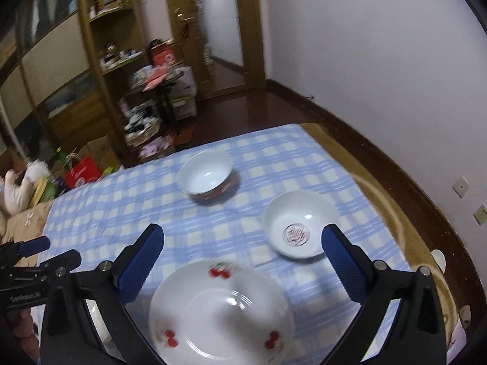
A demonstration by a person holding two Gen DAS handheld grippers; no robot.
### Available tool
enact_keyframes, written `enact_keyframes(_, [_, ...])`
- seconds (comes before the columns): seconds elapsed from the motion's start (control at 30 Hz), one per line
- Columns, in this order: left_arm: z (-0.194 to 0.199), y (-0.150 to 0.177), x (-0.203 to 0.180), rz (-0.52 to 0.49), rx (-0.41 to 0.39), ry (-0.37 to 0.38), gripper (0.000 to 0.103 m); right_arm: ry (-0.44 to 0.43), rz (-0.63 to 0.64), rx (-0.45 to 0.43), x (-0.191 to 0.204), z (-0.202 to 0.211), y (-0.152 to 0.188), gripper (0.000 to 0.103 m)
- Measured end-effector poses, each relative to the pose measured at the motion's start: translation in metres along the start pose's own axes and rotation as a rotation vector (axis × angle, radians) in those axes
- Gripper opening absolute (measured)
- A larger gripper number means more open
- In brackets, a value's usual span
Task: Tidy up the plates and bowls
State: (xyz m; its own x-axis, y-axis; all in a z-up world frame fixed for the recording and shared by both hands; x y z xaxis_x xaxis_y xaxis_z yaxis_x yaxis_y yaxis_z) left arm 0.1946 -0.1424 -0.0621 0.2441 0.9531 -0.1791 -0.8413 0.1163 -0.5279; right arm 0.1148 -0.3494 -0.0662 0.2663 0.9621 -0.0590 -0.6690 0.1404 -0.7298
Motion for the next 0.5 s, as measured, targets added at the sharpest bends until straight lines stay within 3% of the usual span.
enact_keyframes(0.23, [-0.017,-0.02,-0.05,-0.072,-0.019,0.022,0.088,0.024,-0.065,0.027,-0.042,-0.014,-0.002,0.103])
enact_keyframes(0.37, [-0.03,-0.025,-0.082,-0.152,-0.05,0.037,0.088,0.038,-0.114,0.003,-0.064,-0.018,0.003,0.103])
enact_keyframes(0.5, [-0.05,-0.026,-0.11,-0.186,-0.026,0.083,0.088,0.057,-0.162,-0.017,-0.082,-0.024,0.008,0.103])
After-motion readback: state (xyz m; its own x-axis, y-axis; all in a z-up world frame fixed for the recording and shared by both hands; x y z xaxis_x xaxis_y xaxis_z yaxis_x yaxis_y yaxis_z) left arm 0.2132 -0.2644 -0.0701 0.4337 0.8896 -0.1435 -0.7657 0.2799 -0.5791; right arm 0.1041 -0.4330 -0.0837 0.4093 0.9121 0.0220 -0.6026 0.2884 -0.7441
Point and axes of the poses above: each gripper's, at about its wrist camera, not at the fingertips, and z roughly against the way its jaws point, x to its left, y to its underside, the point moved 5 cm from there along -z, roughly the way its jaws point, and after that the axes turned 14 degrees about z, right-handed, at the moved point
